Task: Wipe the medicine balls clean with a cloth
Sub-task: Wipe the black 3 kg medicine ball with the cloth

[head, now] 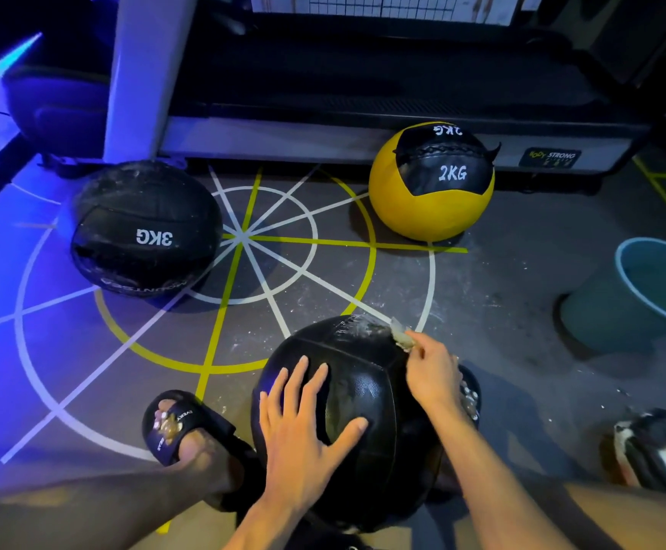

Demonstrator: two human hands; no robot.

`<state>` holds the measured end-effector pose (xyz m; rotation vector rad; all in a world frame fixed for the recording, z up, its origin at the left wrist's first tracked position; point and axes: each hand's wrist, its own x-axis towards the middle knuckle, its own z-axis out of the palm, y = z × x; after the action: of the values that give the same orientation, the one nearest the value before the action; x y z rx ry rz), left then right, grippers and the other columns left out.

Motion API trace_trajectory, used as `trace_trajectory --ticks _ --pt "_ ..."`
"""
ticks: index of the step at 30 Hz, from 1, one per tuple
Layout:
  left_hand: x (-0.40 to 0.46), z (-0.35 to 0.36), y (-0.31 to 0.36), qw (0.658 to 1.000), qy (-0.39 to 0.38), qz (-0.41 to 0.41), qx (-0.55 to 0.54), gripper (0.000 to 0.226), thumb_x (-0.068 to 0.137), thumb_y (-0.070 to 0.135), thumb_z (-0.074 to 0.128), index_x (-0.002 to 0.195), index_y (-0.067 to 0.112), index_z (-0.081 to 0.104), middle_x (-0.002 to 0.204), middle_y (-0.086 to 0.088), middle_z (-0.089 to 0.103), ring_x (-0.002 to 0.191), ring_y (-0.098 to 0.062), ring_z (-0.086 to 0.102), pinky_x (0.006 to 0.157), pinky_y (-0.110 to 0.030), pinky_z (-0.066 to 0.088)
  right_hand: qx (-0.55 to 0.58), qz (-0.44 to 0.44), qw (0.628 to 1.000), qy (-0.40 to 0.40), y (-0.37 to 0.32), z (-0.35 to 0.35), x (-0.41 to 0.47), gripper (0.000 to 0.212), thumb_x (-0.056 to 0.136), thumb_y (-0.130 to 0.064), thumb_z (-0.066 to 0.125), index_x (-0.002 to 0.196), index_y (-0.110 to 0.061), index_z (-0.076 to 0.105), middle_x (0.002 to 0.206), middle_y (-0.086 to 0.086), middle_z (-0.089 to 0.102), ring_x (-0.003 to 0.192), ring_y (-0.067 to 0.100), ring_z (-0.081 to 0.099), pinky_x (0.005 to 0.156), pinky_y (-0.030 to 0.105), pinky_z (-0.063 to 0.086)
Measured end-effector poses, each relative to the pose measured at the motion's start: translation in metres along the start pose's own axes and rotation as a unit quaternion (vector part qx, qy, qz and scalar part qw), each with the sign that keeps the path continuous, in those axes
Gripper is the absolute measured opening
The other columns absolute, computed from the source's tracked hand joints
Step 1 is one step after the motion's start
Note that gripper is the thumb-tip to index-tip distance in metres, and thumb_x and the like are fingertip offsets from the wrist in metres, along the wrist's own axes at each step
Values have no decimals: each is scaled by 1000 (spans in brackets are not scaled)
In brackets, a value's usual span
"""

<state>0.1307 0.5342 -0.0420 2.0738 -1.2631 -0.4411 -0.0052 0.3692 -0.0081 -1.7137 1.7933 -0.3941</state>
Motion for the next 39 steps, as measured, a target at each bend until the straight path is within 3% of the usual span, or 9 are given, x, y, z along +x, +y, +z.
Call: trace_trajectory --ticks 7,10,12,18,23,29,32,35,39 --pt "0 5 -8 1000 10 4 7 87 81 87 50 153 41 37 167 17 20 158 -16 12 124 -59 14 -45 -291 953 -75 -38 21 -29 45 95 0 51 131 -20 68 141 -5 61 132 12 55 116 30 38" --pt "-1 3 -5 1000 8 -2 -15 87 79 87 53 153 43 38 167 21 18 158 -13 8 126 -56 9 -60 -138 987 -53 -6 -2 13 46 95 0 49 126 -27 71 119 8 73 100 29 70 92 34 52" --pt "-2 3 -1 1000 13 0 -15 86 79 86 55 152 44 39 166 21 19 158 -12 8 126 -53 6 -64 -38 996 -47 5 -10 24 47 98 -3 47 128 -30 70 111 13 75 87 31 68 78 31 48" --pt "-1 5 -2 1000 16 6 1 86 81 86 52 154 43 37 167 17 20 158 -16 9 125 -53 6 -21 -283 955 -85 -32 8 -28 45 94 3 52 128 -18 71 137 -8 63 130 7 55 116 14 28" --pt "0 9 8 1000 18 17 -3 85 80 82 58 153 45 35 167 18 21 157 -17 12 126 -39 -6 -62 -123 989 -62 -22 -3 24 44 99 -4 48 129 -28 69 120 11 73 106 31 68 95 32 49" --pt "1 12 5 999 36 29 6 86 78 79 62 151 40 41 166 14 27 156 -20 18 124 -42 0 -63 -315 937 -134 -55 13 -23 47 95 3 51 133 -21 67 142 -5 60 135 10 51 121 25 29" --pt "1 12 6 999 24 29 1 85 80 81 60 153 42 39 167 17 23 157 -19 14 125 -40 -4 -89 -236 961 -109 -41 13 18 46 99 -4 48 130 -32 67 128 -1 69 110 18 68 104 36 51" --pt "0 13 8 999 21 30 1 85 79 80 62 153 42 40 167 18 22 157 -19 14 126 -40 -4 -88 -136 982 -94 -39 12 46 42 102 -9 48 127 -34 69 124 5 72 97 25 70 94 36 55" --pt "2 16 5 999 27 36 9 87 78 80 62 153 41 41 167 15 23 156 -21 17 125 -45 2 -96 -284 941 -155 -70 22 0 44 99 -4 48 129 -30 69 139 -8 63 128 11 56 117 30 37"
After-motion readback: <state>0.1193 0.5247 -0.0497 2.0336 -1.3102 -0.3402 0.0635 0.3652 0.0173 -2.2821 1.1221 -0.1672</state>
